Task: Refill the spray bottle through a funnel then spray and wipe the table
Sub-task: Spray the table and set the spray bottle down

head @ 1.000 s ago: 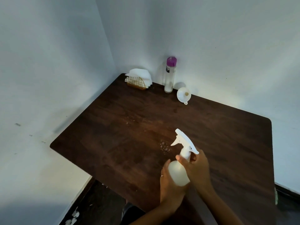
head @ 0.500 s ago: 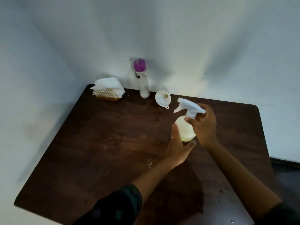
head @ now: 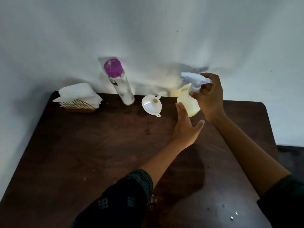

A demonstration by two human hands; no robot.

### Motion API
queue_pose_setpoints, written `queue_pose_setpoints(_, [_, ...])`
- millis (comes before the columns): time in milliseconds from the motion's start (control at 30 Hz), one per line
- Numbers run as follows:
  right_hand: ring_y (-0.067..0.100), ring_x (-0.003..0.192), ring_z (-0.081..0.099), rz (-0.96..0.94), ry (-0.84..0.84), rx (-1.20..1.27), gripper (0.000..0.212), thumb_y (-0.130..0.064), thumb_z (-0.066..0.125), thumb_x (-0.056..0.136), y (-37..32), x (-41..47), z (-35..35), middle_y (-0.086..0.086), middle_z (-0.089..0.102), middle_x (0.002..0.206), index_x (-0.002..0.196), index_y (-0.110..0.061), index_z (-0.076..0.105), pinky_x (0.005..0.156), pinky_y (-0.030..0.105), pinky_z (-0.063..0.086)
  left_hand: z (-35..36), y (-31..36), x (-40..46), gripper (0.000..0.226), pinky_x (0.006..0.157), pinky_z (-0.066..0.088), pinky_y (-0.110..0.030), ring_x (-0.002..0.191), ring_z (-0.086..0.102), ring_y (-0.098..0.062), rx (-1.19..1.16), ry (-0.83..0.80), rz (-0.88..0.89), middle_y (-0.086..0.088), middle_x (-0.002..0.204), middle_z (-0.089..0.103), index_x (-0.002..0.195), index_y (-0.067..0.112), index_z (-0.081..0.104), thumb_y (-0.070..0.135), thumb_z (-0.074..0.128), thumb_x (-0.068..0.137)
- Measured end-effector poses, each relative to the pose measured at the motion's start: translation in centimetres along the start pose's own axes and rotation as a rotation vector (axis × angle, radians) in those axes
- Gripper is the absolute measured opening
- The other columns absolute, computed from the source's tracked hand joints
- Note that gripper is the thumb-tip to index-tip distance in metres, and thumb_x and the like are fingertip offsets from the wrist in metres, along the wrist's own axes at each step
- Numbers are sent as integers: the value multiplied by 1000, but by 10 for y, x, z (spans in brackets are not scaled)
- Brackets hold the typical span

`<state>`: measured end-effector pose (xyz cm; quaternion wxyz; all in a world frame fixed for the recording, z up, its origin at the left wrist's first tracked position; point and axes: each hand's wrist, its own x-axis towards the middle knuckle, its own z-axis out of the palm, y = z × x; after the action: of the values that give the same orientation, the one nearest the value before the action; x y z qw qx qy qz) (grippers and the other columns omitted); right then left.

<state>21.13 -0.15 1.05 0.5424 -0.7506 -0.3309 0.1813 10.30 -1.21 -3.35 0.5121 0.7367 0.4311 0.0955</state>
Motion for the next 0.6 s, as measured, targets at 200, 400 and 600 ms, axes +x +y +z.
queue_pose_setpoints(200, [8,94,63,0,5,52,60,-4,77,69,11,-2,-1,-19,56,100,118,-11,44,89,31,53,10,3,0,96,100,24,-21,145,9,-14,-1,54,7,2,155,-27,147,16,-20,35,56,90])
queue_pose_setpoints(400, [15,110,57,34,-54,58,77,-3,77,70,10,-7,-10,-8,54,117,131,-16,33,95,29,47,1,10,-8,95,113,27,-37,147,4,-21,50,37,-22,0,155,-27,147,17,-17,39,55,90])
queue_pose_setpoints(600, [24,116,54,164,-51,-14,68,-4,74,74,4,-38,-40,14,53,131,133,-10,39,96,35,47,-11,14,-45,83,115,17,-30,146,11,-17,2,77,-6,1,159,6,151,19,2,33,57,90])
